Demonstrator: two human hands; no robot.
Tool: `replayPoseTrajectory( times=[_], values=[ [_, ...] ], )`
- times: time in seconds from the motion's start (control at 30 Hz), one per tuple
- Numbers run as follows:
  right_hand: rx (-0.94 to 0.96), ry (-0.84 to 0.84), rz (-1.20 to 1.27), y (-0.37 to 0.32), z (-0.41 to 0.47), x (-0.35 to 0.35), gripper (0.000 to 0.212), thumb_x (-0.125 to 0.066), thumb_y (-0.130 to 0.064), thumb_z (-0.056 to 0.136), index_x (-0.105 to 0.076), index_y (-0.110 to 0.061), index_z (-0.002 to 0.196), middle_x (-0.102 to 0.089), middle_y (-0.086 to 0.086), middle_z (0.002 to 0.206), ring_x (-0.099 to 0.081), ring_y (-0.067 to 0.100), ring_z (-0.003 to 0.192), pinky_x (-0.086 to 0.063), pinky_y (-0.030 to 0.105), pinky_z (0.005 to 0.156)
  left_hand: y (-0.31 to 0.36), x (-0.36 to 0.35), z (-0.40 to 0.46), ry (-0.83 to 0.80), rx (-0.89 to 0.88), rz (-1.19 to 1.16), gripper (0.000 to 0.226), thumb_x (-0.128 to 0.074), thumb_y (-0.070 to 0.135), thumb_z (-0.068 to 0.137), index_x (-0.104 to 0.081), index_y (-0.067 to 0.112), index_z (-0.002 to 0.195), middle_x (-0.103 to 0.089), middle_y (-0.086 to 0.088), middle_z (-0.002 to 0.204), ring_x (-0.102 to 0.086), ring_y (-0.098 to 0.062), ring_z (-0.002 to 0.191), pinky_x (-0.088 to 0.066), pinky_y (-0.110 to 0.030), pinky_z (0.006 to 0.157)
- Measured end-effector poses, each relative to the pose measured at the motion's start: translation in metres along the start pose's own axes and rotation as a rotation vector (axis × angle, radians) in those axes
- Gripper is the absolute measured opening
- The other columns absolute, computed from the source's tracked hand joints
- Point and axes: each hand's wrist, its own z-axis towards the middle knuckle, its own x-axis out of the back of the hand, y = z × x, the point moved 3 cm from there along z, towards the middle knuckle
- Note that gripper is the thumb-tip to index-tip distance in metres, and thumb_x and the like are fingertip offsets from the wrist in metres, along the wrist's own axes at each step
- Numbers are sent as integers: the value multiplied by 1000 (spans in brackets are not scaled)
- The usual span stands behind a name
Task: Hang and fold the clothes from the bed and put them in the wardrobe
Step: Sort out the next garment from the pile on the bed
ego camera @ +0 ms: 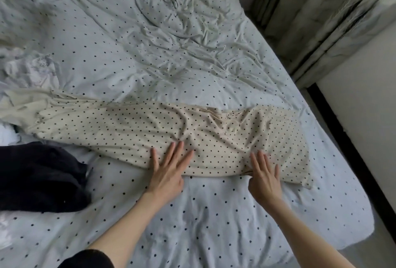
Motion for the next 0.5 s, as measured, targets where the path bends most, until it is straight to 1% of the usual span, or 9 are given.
replayPoseTrajectory(
  times=[0.03, 0.07, 0.1, 0.13, 0.23, 0.33, 0.4, 0.5],
  values=[
    [52, -11, 31, -6, -1, -1, 78, -39, -14, 89, 9, -21, 150, 14, 3, 158, 16, 19, 145, 5, 47, 117, -3, -2, 1, -7, 11, -21, 88, -54, 16, 79, -2, 29, 149, 13, -4, 156, 10, -27, 145, 14, -65, 106],
    [117, -14, 66, -14, -3, 0, 81, -41, -18, 89, 12, -21, 149, 16, 1, 157, 20, 17, 143, 10, 45, 116, -9, -3, 1, -11, 52, -42, 85, -48, 21, 82, 7, 30, 147, 23, 0, 153, 21, -22, 142, 19, -61, 107],
    [185, -9, 99, -25, -3, 2, 81, -42, -23, 90, 15, -23, 148, 19, -1, 156, 22, 15, 142, 14, 42, 115, -17, -2, 0, -8, 104, -68, 82, -43, 24, 86, 11, 31, 147, 27, 2, 152, 27, -18, 140, 23, -57, 107],
    [244, 5, 125, -38, -4, 5, 78, -41, -29, 92, 16, -24, 146, 21, -3, 154, 22, 14, 142, 17, 40, 114, -26, 1, -2, 8, 150, -95, 77, -40, 26, 89, 10, 31, 147, 27, 3, 152, 29, -15, 139, 24, -54, 107],
    [360, 108, 158, -89, 2, 16, 62, -30, -41, 99, 7, -28, 148, 21, -7, 151, 22, 13, 142, 19, 37, 115, -69, 15, -11, 51, 248, -107, 61, -32, 29, 98, 1, 30, 149, 14, 2, 157, 25, -13, 139, 20, -51, 109],
    [465, 161, 148, -157, 11, 25, 58, -21, -46, 100, 4, -28, 149, 19, -7, 151, 26, 14, 139, 22, 38, 113, -138, 36, -24, 109, 402, -49, 57, -26, 30, 100, 0, 26, 151, 12, -3, 158, 20, -15, 141, 15, -53, 111],
    [548, 167, 102, -204, 18, 28, 58, -18, -47, 99, 3, -29, 150, 21, -5, 150, 26, 16, 138, 24, 39, 112, -186, 55, -32, 166, 498, -32, 58, -30, 26, 100, -5, 21, 151, 7, -6, 158, 12, -20, 145, 12, -53, 111],
    [663, 143, 53, -278, 30, 28, 58, -18, -48, 99, 0, -28, 151, 18, -2, 153, 23, 18, 140, 19, 44, 114, -257, 81, -42, 250, 634, -24, 59, -41, 14, 97, -16, 16, 150, -3, -10, 159, 2, -25, 146, 2, -57, 113]
  ],
)
